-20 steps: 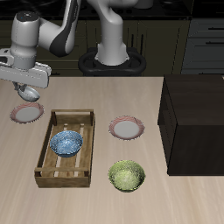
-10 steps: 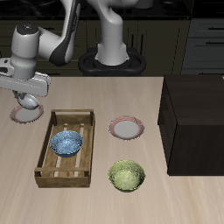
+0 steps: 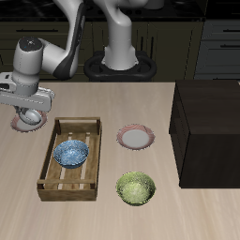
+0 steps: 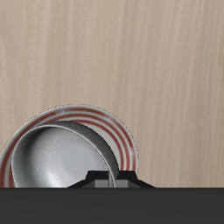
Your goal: Place the white bowl on the off-center plate
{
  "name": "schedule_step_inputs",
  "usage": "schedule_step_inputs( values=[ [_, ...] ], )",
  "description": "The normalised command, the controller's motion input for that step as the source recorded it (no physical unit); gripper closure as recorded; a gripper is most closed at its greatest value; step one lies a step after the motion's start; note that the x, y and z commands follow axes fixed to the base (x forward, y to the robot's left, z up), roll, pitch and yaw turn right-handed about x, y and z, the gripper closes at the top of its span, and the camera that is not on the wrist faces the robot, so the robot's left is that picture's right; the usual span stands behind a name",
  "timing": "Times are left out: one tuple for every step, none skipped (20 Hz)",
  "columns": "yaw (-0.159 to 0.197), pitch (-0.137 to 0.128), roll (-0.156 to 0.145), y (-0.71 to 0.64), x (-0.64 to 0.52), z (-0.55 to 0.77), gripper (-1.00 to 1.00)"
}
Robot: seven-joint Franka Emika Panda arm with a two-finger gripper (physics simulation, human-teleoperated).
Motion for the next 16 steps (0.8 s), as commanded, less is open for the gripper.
schedule_step_inputs(
  values=[
    [0.054,0.027,0.036,0.13,0.08,-0.10,1.00],
    [0.017,0.097,-0.077,-0.05,-0.03,-0.11,1.00],
    [0.055,0.042,0.065,0.18,0.00,-0.10,1.00],
    [0.052,0.039,0.044,0.08,0.05,-0.02,1.00],
    [0.064,0.079,0.014,0.24,-0.20,-0.18,-1.00],
    [-0.034,0.044,0.032,0.11,-0.04,0.01,-1.00],
    [-0.004,-0.012,-0.001,0.07,0.06,0.06,-1.00],
    [0.057,-0.011,0.053,0.19,-0.11,0.06,-1.00],
    [-0.048,0.028,0.036,-0.01,0.06,0.04,-1.00],
    [0.034,-0.036,-0.002,0.11,0.04,0.17,-1.00],
    [0.012,0.015,0.064,0.16,-0.15,0.20,-1.00],
    [0.048,-0.045,0.009,0.12,-0.04,0.21,-1.00],
    [-0.004,-0.013,0.018,0.03,0.06,0.13,-1.00],
    [-0.026,-0.017,0.032,0.08,-0.01,0.15,-1.00],
    [0.019,-0.023,0.046,0.21,-0.07,0.17,-1.00],
    [0.007,-0.015,-0.002,0.07,0.05,0.12,-1.00]
  ],
)
